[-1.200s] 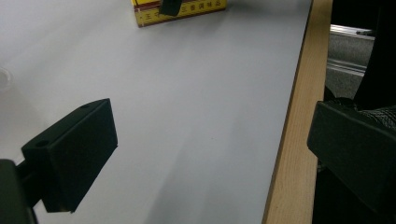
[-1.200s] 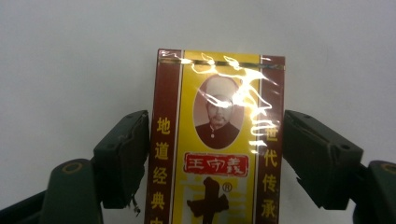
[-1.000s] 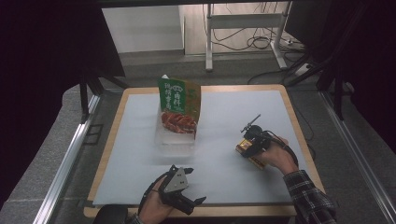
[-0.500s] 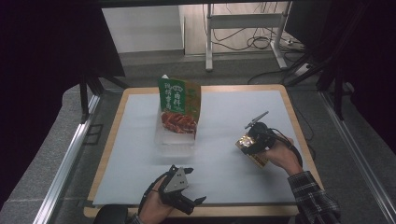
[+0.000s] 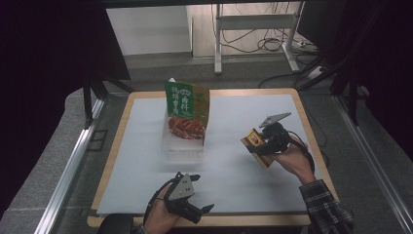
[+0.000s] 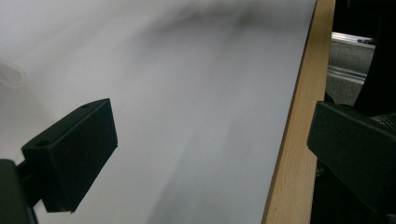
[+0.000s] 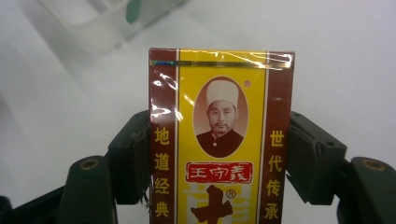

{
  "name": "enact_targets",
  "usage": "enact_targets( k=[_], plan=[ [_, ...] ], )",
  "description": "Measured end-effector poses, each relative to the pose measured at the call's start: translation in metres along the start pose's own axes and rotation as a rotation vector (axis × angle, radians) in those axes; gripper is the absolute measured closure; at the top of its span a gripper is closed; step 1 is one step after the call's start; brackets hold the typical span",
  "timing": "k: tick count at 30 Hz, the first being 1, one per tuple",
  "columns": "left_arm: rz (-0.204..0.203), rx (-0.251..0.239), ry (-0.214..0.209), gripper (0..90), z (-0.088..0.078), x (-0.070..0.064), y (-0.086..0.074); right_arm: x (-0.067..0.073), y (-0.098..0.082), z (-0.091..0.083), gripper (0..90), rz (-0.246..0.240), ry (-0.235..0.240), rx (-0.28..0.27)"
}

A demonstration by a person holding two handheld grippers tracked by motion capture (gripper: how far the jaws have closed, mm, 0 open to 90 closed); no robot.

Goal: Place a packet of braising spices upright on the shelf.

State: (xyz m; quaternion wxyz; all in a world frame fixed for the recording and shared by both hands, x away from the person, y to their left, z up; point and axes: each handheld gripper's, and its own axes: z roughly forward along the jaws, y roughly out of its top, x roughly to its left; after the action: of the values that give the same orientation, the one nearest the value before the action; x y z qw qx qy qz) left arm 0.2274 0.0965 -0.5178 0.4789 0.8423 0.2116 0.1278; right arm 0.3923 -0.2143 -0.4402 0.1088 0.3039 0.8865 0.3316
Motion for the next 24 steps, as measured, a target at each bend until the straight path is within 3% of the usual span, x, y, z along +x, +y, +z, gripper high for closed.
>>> enact_targets(
  k=[24],
  plan=[
    [-0.032,-0.009,0.005,1.2,-0.010,-0.005,-0.005,0.014,0.016,-0.007,31.7,-0.031,0.038,-0.230]
  ],
)
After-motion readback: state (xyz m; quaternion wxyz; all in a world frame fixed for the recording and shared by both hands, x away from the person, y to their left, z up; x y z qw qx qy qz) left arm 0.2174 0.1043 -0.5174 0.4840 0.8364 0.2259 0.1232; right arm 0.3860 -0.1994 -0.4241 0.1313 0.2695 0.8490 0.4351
